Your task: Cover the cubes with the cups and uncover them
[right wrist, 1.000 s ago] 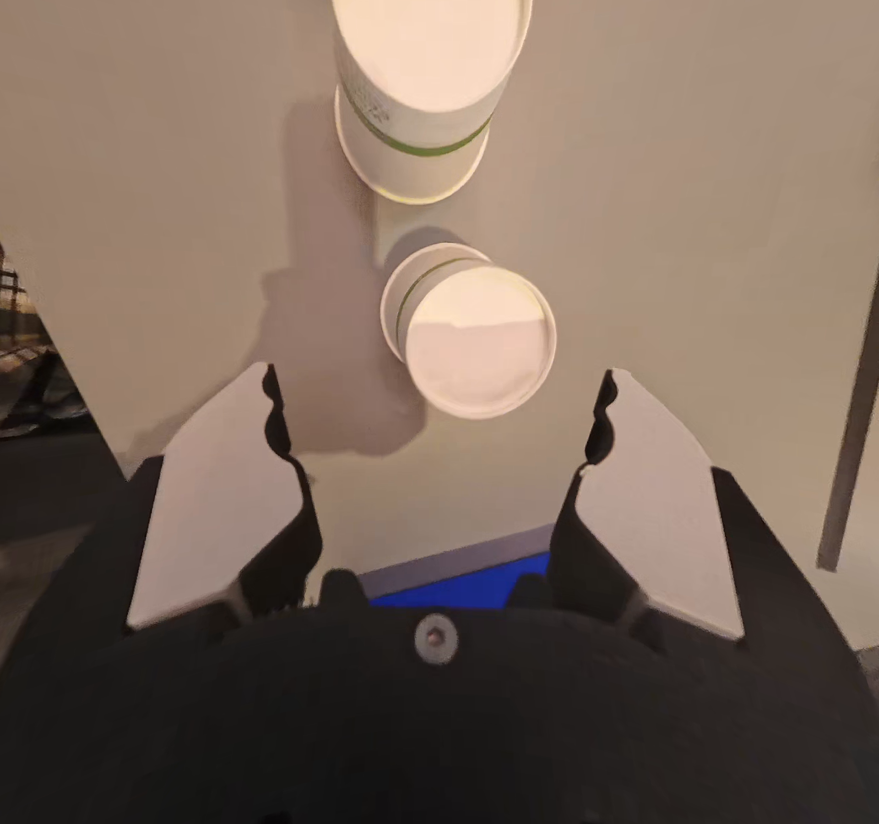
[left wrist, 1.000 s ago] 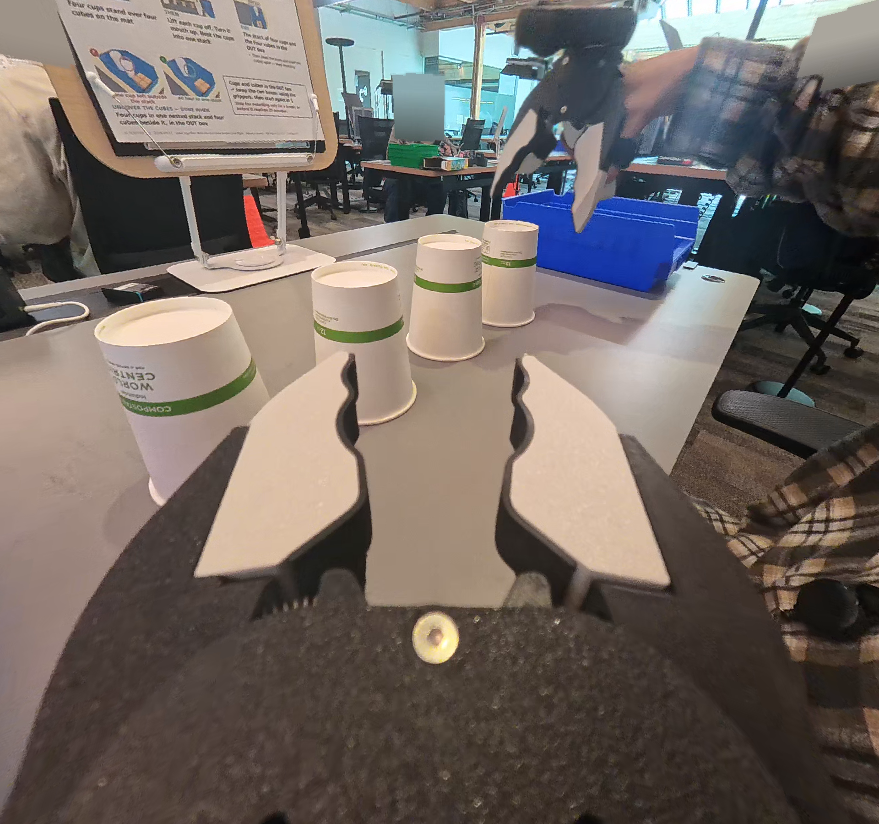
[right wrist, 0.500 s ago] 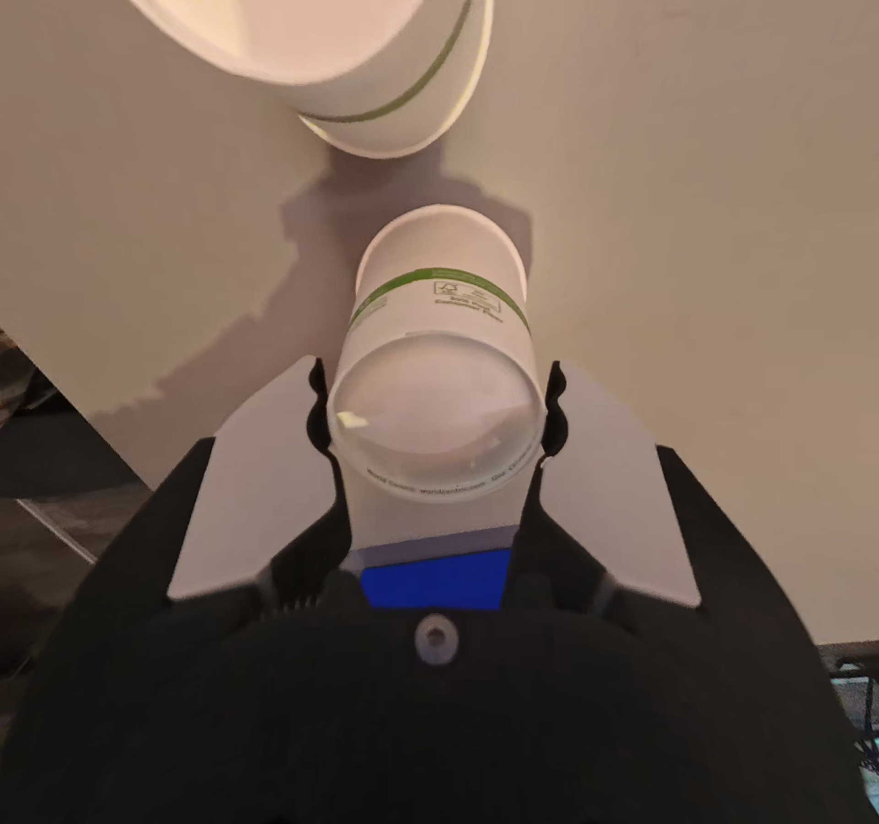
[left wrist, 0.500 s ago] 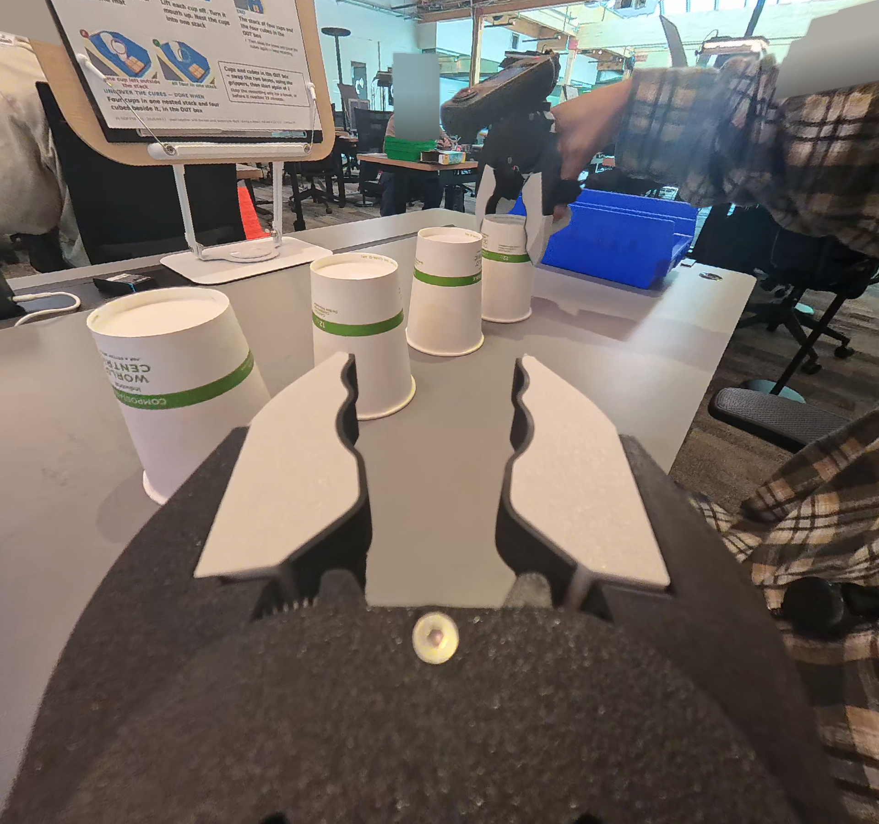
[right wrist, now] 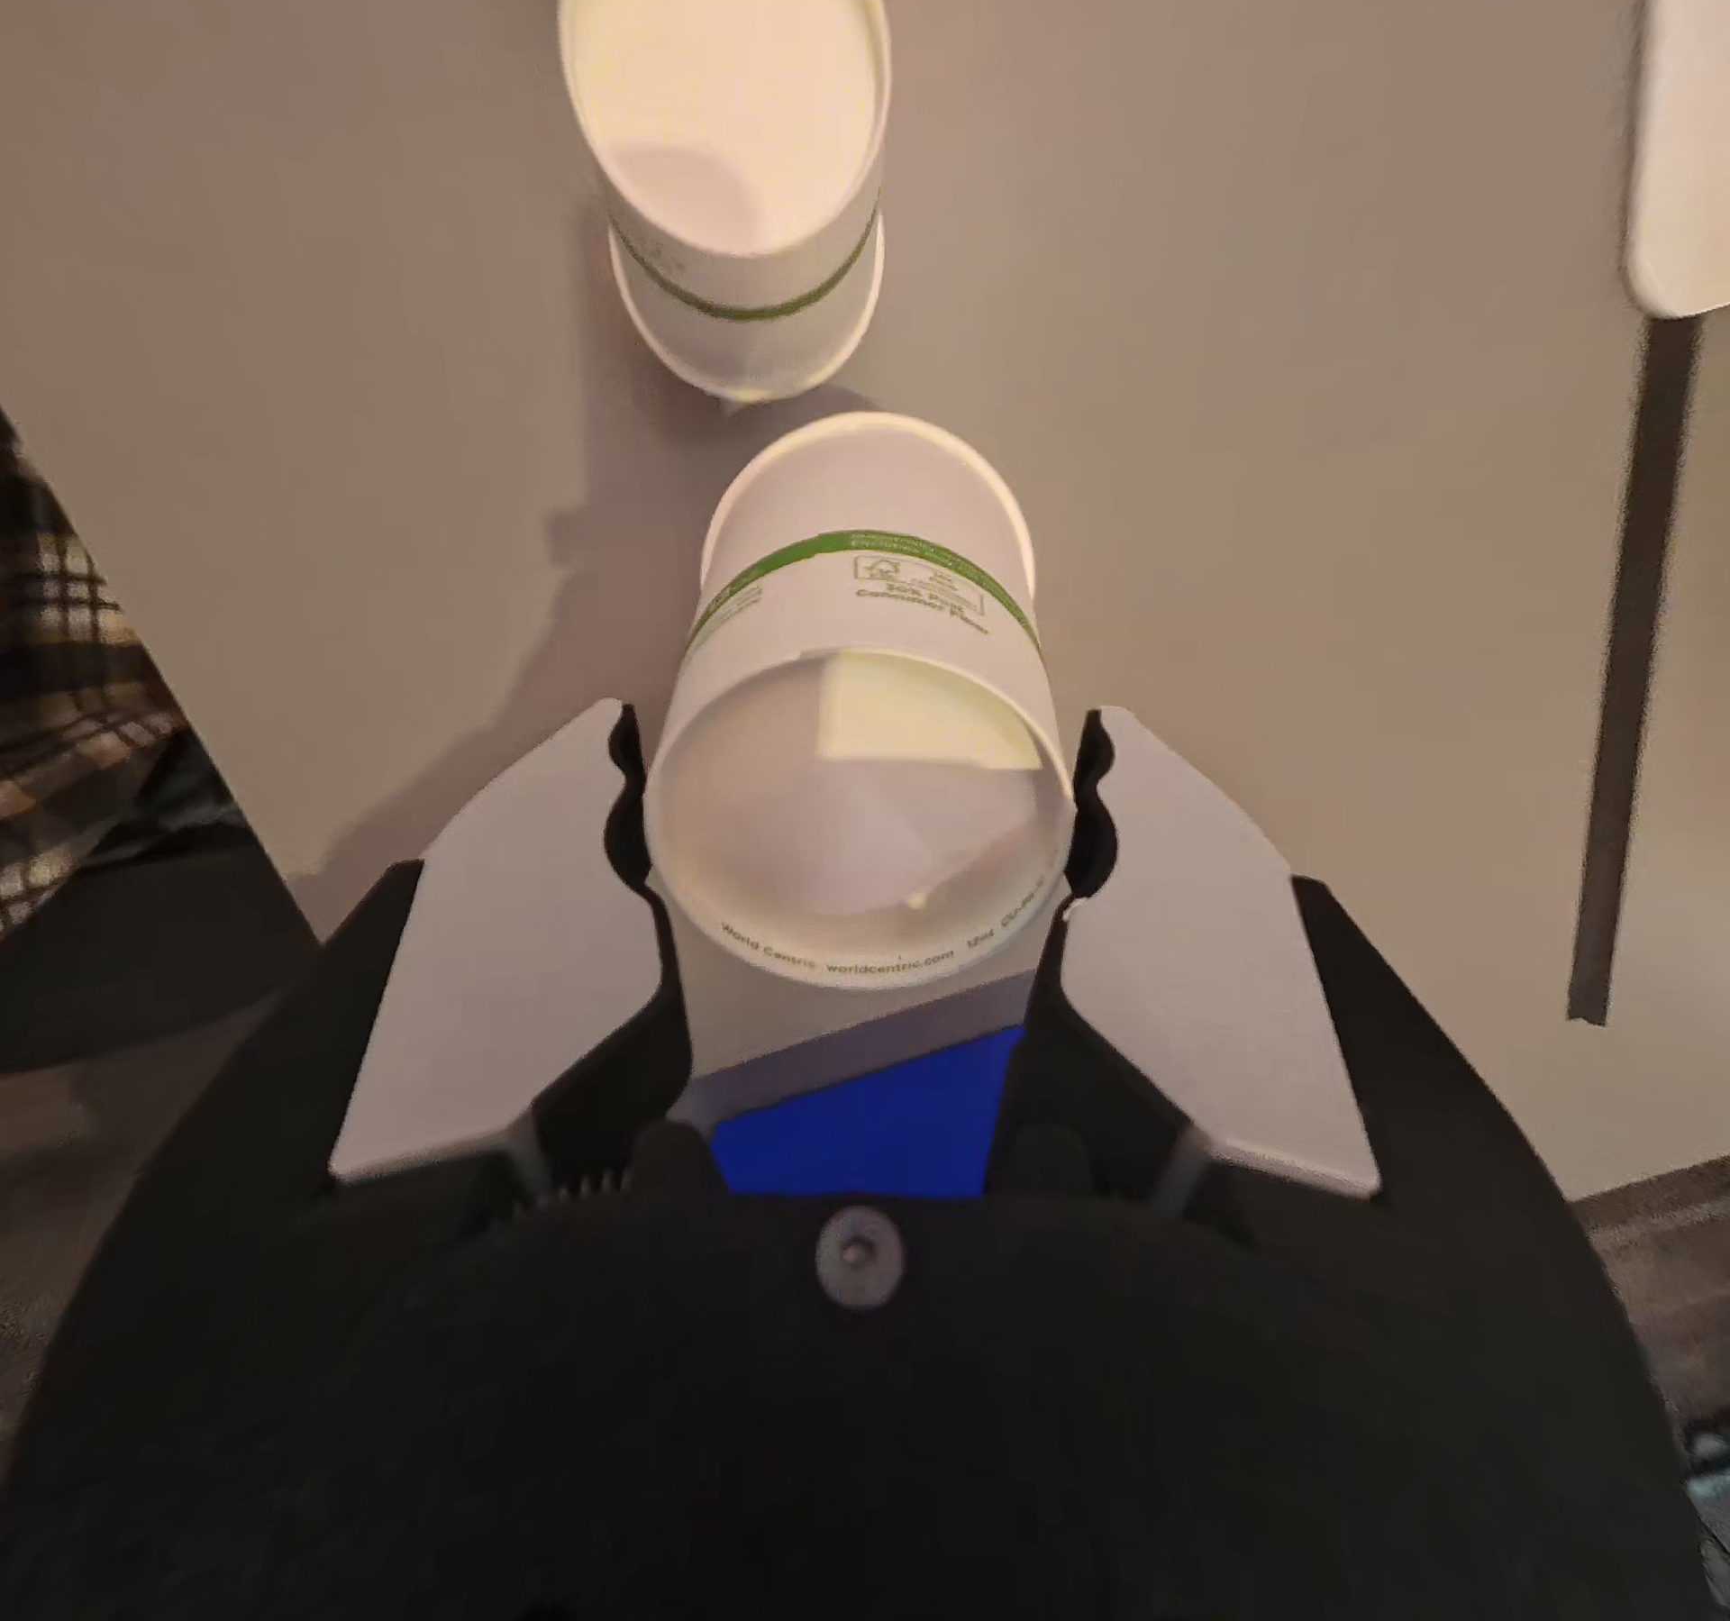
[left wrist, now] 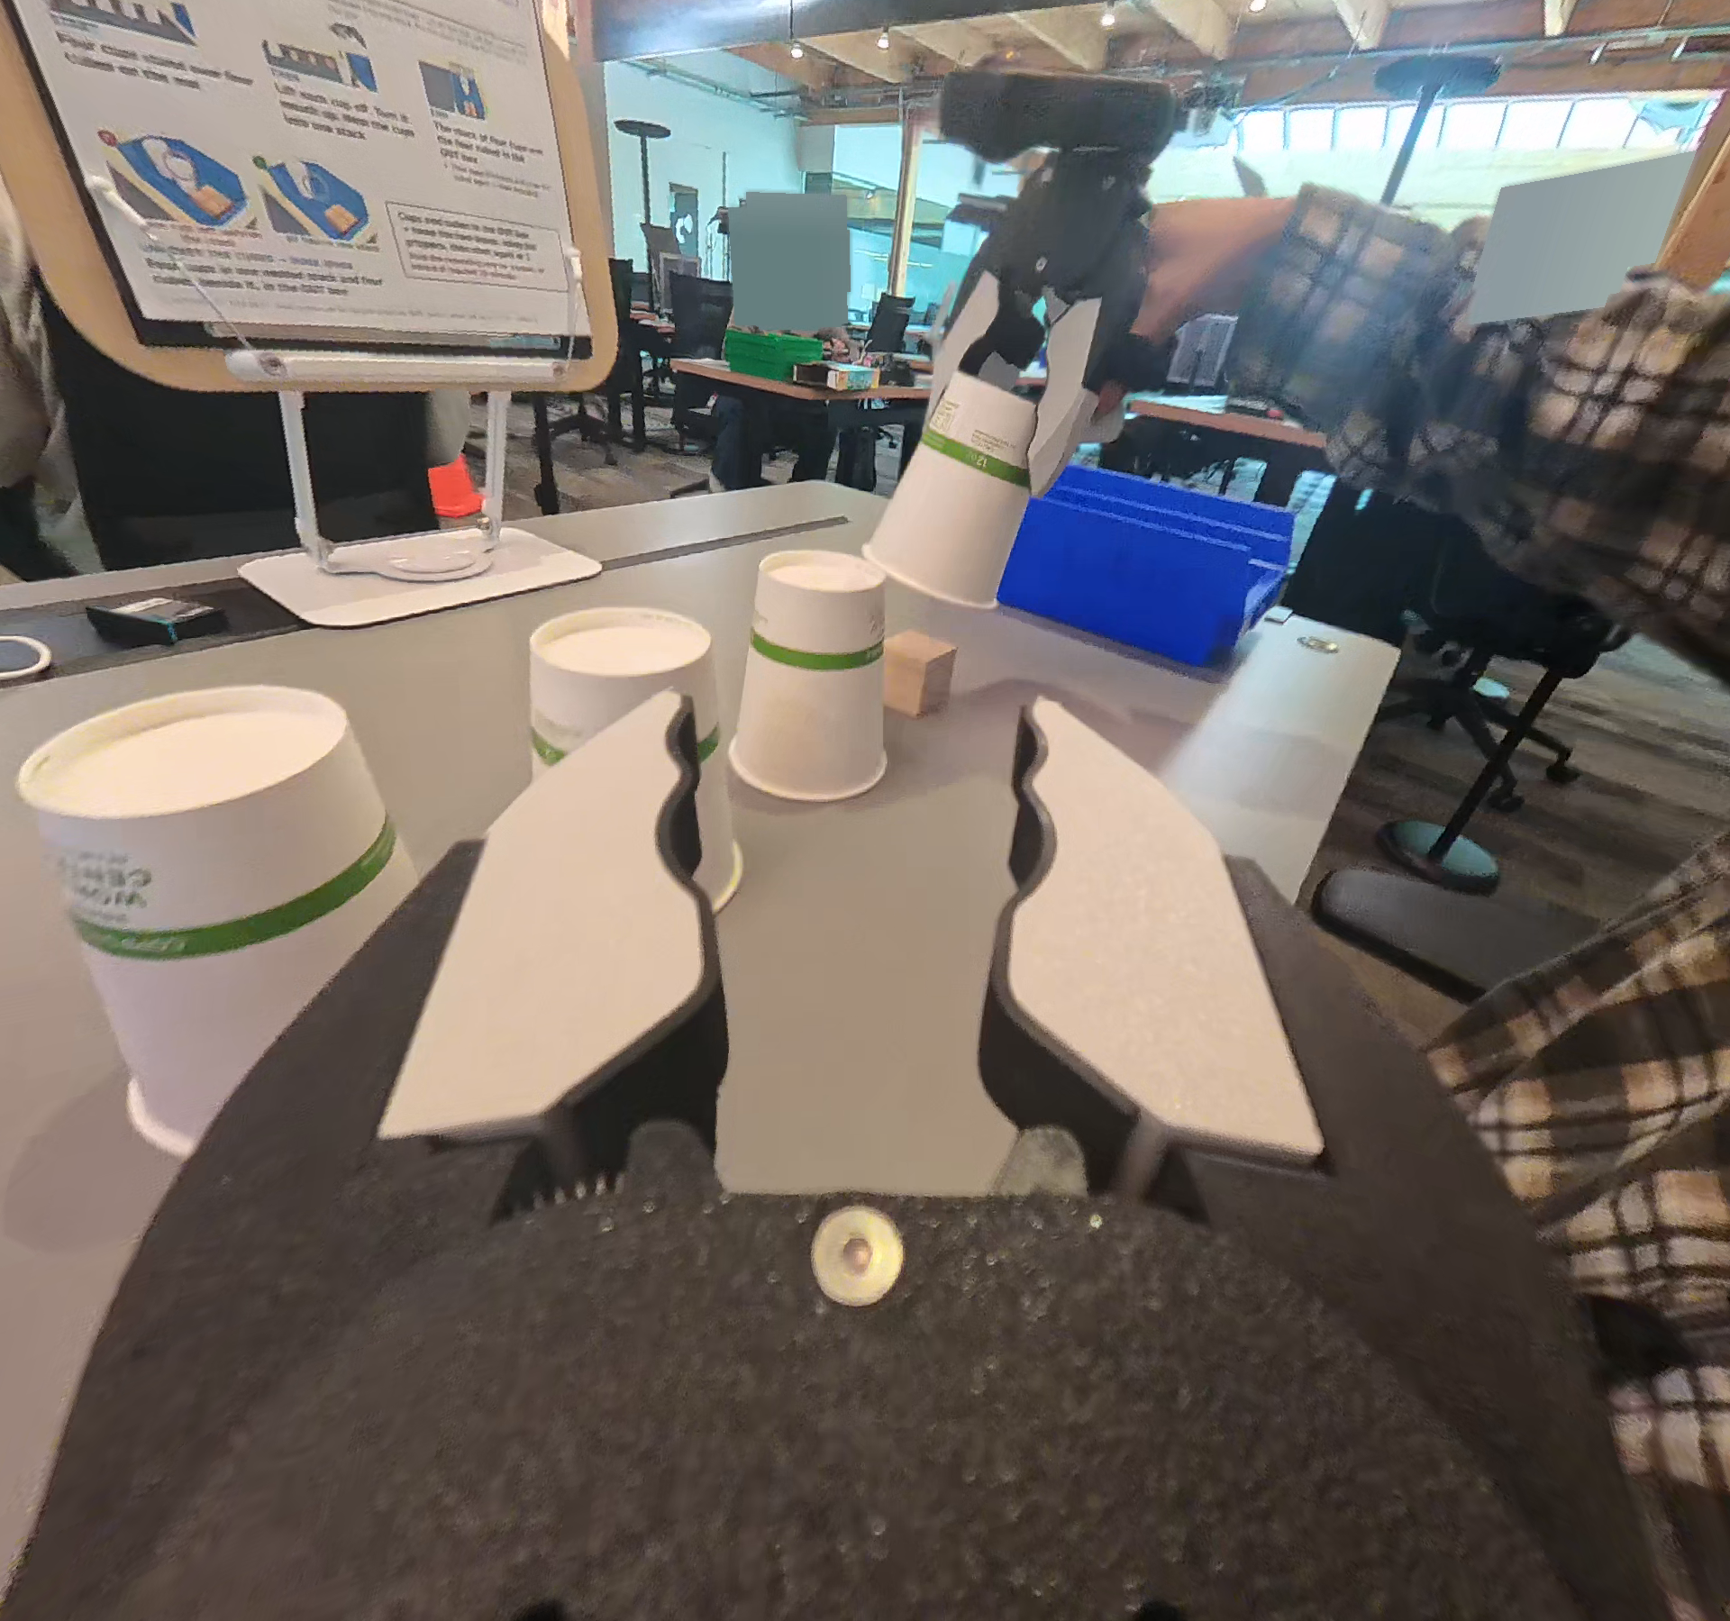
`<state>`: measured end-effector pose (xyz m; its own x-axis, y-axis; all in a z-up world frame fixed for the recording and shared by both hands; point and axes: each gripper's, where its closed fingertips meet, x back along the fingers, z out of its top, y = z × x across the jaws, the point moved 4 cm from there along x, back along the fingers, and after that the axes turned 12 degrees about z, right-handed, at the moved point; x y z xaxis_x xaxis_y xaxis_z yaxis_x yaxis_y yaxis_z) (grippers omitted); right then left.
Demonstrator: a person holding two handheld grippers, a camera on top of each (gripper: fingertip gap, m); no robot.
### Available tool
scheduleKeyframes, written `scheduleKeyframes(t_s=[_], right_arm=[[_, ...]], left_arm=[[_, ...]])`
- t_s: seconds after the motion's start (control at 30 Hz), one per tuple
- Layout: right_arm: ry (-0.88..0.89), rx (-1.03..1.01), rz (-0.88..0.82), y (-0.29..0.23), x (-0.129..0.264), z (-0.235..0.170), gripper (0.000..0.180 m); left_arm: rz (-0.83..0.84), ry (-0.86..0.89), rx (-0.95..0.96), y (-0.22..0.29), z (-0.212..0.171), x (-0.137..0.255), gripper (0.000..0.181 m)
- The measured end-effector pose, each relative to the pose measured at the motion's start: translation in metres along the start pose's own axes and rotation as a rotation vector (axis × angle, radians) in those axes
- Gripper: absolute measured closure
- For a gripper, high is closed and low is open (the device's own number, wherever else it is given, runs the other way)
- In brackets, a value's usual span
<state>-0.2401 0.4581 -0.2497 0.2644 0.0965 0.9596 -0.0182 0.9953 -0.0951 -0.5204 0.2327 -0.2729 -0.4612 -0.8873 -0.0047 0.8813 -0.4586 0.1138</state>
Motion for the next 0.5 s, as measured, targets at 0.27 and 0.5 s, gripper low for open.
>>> scheduleKeyframes(t_s=[0.27, 0.5], right_arm=[[0.779, 0.012, -0.124, -0.062, 0.059, -0.002, 0.092], [1.254, -0.001, -0.051, -0.116, 0.017, 0.000, 0.092]], left_arm=[[-0.207, -0.039, 0.205, 0.042, 0.032, -0.041, 0.115], [-0.372, -0.117, 0.284, 0.089, 0.033, -0.093, 0.116]])
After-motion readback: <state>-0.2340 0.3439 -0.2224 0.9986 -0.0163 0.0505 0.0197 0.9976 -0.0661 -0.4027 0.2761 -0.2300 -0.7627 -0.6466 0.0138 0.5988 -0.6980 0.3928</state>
